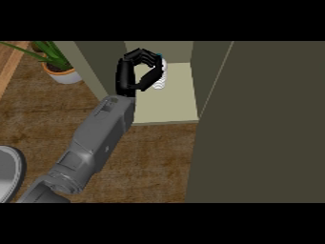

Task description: Pick up the bottled water, place it into the cabinet and close the cabinet

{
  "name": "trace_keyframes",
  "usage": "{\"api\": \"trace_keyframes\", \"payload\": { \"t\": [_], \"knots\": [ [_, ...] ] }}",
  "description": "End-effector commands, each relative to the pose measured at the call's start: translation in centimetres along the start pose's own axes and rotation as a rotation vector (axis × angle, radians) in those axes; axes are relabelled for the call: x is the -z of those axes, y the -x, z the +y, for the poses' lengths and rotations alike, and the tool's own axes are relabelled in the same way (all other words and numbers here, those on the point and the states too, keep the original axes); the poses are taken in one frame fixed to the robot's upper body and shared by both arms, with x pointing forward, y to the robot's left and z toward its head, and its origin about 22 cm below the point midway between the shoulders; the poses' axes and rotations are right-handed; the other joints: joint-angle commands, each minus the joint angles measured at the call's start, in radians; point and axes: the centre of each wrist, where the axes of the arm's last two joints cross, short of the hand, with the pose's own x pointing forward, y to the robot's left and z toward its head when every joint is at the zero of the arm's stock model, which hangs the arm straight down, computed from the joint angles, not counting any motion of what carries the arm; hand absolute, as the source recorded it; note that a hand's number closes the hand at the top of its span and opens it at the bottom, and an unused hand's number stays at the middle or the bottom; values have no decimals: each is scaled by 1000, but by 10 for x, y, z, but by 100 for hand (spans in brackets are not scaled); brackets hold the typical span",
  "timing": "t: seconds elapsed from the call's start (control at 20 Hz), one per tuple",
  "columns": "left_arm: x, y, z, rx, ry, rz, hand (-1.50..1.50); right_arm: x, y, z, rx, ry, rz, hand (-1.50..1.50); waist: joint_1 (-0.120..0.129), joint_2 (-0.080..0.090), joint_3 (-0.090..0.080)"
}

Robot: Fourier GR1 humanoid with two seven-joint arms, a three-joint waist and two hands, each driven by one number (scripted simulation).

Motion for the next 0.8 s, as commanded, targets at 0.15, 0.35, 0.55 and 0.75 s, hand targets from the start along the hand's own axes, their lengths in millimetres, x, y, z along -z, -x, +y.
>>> {"api": "trace_keyframes", "payload": {
  "t": [0.15, 0.35, 0.55, 0.75],
  "knots": [
    [-8, -1, 0, -218, 113, 13, 150, -8, -12, 0, 1, 30, -26, -150, 29, -11, 2],
    [-28, 2, 1, -302, 186, 36, 150, -6, -22, -7, -49, 40, -11, -150, 50, -17, 2],
    [-58, 0, 2, -387, 203, 54, 150, -11, -19, -3, -57, 47, -18, -150, 60, -25, 2],
    [-80, -16, 10, -427, 191, 33, 150, -4, -12, -4, -80, 51, -20, -150, 80, -24, 2]
  ]
}}
